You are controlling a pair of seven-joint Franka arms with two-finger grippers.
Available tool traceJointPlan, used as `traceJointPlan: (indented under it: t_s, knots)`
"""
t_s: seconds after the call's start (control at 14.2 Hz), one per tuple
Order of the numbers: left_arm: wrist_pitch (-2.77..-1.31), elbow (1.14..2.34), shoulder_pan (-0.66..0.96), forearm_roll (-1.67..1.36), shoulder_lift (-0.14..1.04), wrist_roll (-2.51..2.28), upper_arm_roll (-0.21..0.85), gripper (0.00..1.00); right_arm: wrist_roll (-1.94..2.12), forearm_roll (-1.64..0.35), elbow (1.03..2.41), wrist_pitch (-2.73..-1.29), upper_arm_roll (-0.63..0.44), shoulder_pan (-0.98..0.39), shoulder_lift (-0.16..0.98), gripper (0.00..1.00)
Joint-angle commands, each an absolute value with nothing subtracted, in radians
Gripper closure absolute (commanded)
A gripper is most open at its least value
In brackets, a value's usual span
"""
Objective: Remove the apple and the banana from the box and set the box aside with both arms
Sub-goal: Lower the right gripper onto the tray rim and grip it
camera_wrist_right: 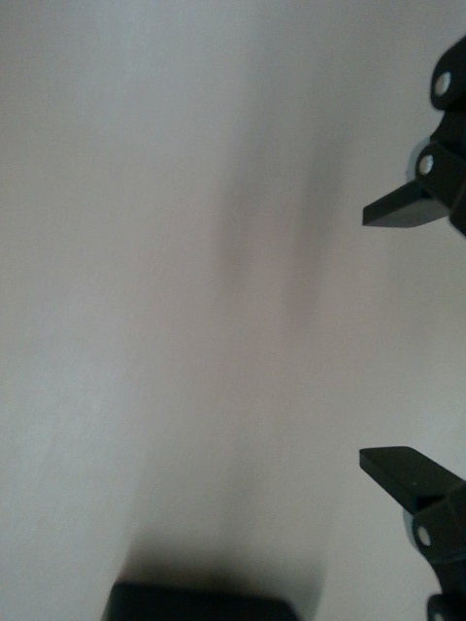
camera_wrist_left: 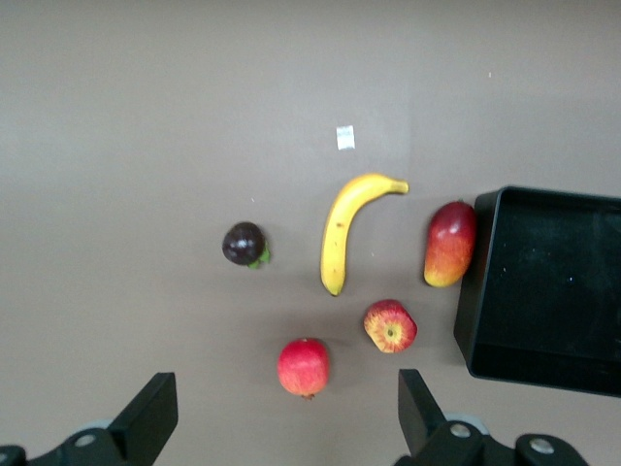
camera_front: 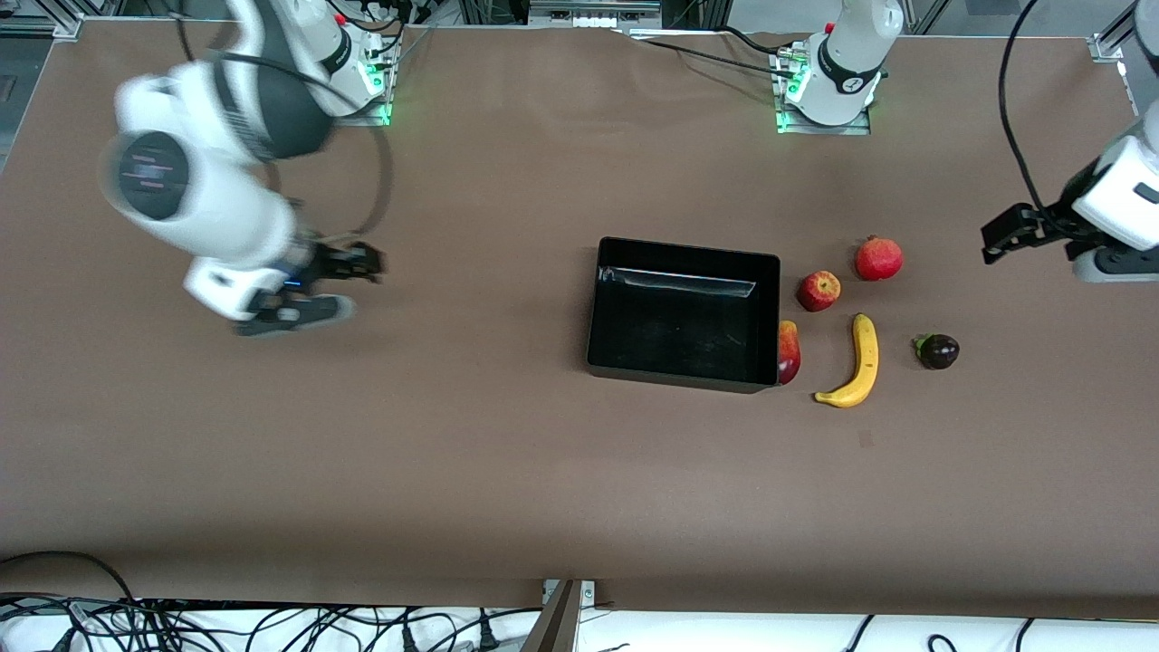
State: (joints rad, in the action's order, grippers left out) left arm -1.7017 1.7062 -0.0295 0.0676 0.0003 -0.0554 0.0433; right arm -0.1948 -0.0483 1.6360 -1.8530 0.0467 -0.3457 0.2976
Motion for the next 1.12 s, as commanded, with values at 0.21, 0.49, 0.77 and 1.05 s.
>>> traceJointPlan:
  t_s: [0.21, 0.49, 0.77, 1.05]
  knots:
    - [-1.718, 1.763, -0.015, 0.049, -0.054, -0.034, 0.028, 0.0, -0.601, -0.051, 1.612, -2.136, 0.037, -0.599, 0.477, 0.0]
    - [-1.694, 1.724, -0.015, 0.051, -0.058, -0.032, 0.034, 0.0, -0.753, -0.052, 1.537, -2.221, 0.035, -0.699, 0.592, 0.0]
    - [-1.66, 1.718, -0.02, 0.048, -0.061, -0.031, 0.021, 0.0, -0.882, -0.049, 1.489, -2.311, 0.032, -0.756, 0.705, 0.0]
    - [-1.628, 1.718, -0.04, 0.038, -0.061, 0.069, 0.014, 0.0, -0.922, -0.048, 1.436, -2.359, 0.025, -0.796, 0.814, 0.05]
